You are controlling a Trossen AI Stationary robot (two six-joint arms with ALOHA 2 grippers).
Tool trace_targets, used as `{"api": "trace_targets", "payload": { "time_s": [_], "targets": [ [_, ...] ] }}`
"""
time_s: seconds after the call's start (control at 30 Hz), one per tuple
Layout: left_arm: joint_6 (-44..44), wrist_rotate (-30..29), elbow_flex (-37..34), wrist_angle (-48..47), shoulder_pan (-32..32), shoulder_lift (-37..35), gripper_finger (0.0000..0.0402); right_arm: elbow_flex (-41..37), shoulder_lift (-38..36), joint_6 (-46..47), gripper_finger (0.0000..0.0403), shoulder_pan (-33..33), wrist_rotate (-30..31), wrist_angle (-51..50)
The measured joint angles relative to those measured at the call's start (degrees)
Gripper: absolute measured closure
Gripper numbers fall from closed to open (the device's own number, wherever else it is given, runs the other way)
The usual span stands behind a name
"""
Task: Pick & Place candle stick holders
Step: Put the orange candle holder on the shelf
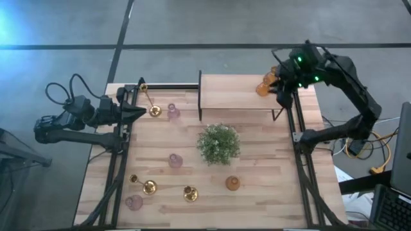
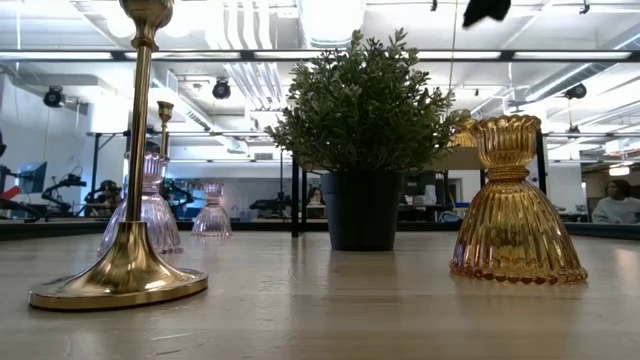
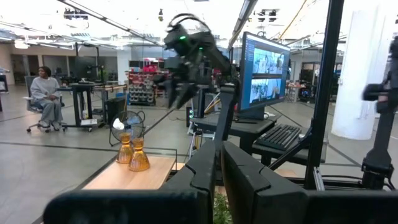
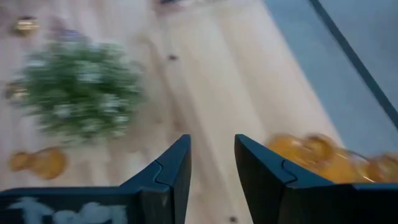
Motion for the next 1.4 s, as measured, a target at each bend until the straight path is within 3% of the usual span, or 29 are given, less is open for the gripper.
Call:
{"api": "trace_targets", "payload": {
  "time_s": [0.33,0.9,1.4],
  "targets": [
    [0.0,-0.01,0.0,0.01,-0.01,0.01,0.0371,0.02,-0.32,8.27,0.0302,22.86,0.07,4.69],
    [0.0,0.0,0.0,0.01,0.0,0.01,0.0371,-1.29,8.52,23.11,0.0338,52.31,1.52,3.23],
    [0.0,0.01,0.0,-0.01,-0.01,0.02,0.0371,-17.13,8.59,51.74,0.0343,75.07,23.15,5.78]
  ]
}}
